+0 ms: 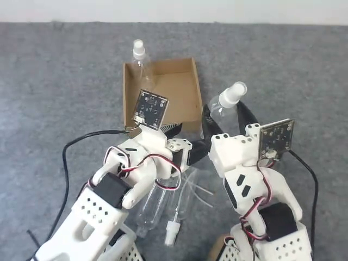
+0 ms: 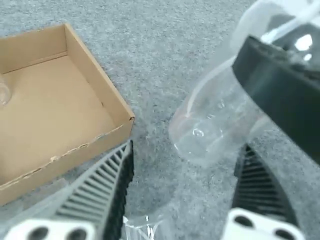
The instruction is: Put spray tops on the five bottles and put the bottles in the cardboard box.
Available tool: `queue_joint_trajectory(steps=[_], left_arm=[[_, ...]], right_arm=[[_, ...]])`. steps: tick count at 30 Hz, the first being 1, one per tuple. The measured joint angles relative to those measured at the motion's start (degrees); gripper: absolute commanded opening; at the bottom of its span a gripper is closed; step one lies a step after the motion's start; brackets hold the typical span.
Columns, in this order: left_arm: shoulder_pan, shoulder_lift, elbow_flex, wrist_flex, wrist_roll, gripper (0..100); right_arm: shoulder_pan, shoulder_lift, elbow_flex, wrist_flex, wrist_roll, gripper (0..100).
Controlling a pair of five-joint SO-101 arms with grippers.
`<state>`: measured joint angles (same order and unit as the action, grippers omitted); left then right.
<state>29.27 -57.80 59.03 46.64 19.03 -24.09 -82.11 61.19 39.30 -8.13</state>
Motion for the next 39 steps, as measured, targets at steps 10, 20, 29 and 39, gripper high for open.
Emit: queue_joint_trajectory(steps=[10,20,29,39], left_arm=[[0.0,0.0,0.0,0.0,0.0,30],[-3.34,0.0,-1.23,2.81,0.0,30],[-11.52,0.0,-6.42,6.86,0.0,30],[-21.8,0.0,-6.95,7.56,0.18,22]], right_arm=[[1.05,0.0,0.0,0.0,0.0,11.5],[6.59,0.0,0.09,0.0,0.0,11.5],[6.86,0.0,2.9,0.0,0.0,11.5],[6.77,0.0,4.66,0.0,0.0,11.5]])
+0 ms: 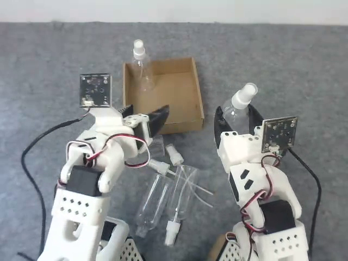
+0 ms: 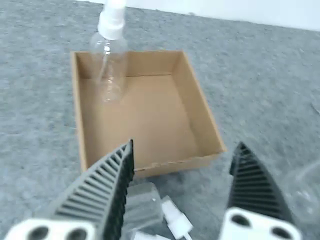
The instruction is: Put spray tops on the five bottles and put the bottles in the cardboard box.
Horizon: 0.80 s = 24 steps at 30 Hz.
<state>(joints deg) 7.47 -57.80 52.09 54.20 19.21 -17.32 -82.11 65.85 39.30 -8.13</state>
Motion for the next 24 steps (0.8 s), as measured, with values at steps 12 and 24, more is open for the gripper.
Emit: queue_joint_trajectory(steps=[12,24], left_arm=[[-1.14,-15.38,5.27,0.0,0.0,8],[-9.32,-44.75,17.85,-2.46,0.0,1]], right_arm=[[0.0,0.0,1.93,0.0,0.0,11.5],[0.0,0.0,1.93,0.0,0.0,11.5]])
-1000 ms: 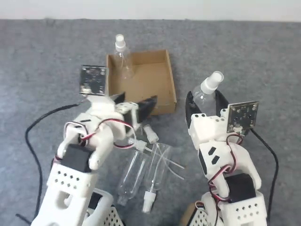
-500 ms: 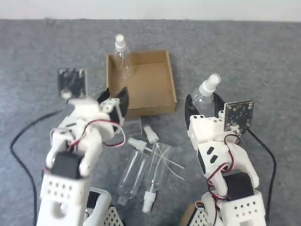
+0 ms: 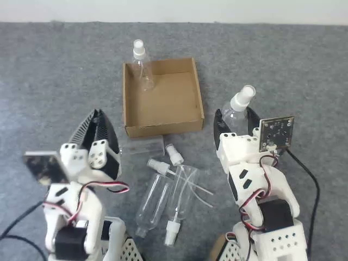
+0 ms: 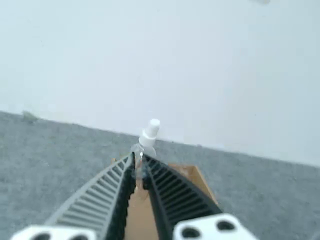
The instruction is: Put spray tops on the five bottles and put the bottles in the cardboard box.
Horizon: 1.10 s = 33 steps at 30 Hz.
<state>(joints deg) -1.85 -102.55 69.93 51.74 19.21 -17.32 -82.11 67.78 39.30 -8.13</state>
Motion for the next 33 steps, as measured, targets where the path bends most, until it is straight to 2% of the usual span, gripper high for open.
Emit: queue_joint_trajectory(steps=[10,15,20,33], left_arm=[[-1.76,-0.7,2.99,-0.26,0.0,2],[-8.26,-0.7,7.82,-2.55,0.0,8],[-14.68,-0.7,12.92,-5.54,0.0,3],[-15.38,-0.7,14.51,-6.95,0.0,3]], right_arm=[[0.0,0.0,2.9,0.0,0.0,11.5],[0.0,0.0,2.9,0.0,0.0,11.4],[-0.09,0.0,2.9,0.0,0.0,11.4],[-0.09,0.0,0.7,0.0,1.49,11.4]])
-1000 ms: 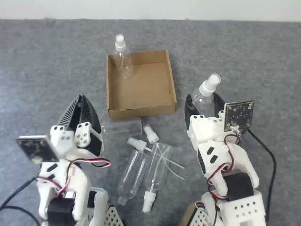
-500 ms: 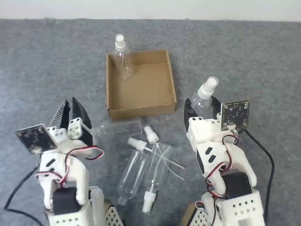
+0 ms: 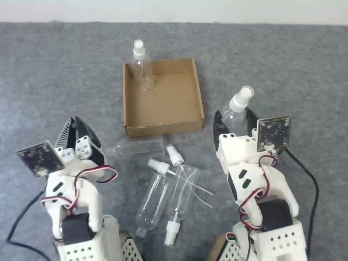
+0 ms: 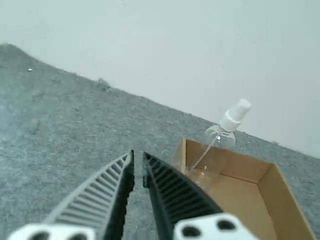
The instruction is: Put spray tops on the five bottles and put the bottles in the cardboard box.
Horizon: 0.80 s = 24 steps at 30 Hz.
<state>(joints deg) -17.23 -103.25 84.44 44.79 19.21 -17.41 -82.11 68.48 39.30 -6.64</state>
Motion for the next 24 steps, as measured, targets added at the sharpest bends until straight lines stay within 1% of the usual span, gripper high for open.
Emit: queue_joint_trajectory(steps=[5,7,14,19,24], left_arm=[[0.0,0.0,1.41,-1.76,0.09,3],[0.0,0.0,1.41,-1.85,0.0,3],[0.0,0.0,1.41,-1.85,0.0,3],[-1.58,0.0,1.41,-1.85,0.0,3],[-2.37,0.0,1.41,-1.85,0.18,3]], right_arm=[[-0.88,0.0,-2.02,0.0,0.88,11.4],[-2.11,0.0,-3.43,0.0,0.88,11.4],[-2.55,0.0,-6.33,-0.35,0.97,11.4],[-2.64,3.96,-6.42,-5.54,1.05,11.4],[-5.89,11.52,-6.42,-11.87,1.32,11.4]])
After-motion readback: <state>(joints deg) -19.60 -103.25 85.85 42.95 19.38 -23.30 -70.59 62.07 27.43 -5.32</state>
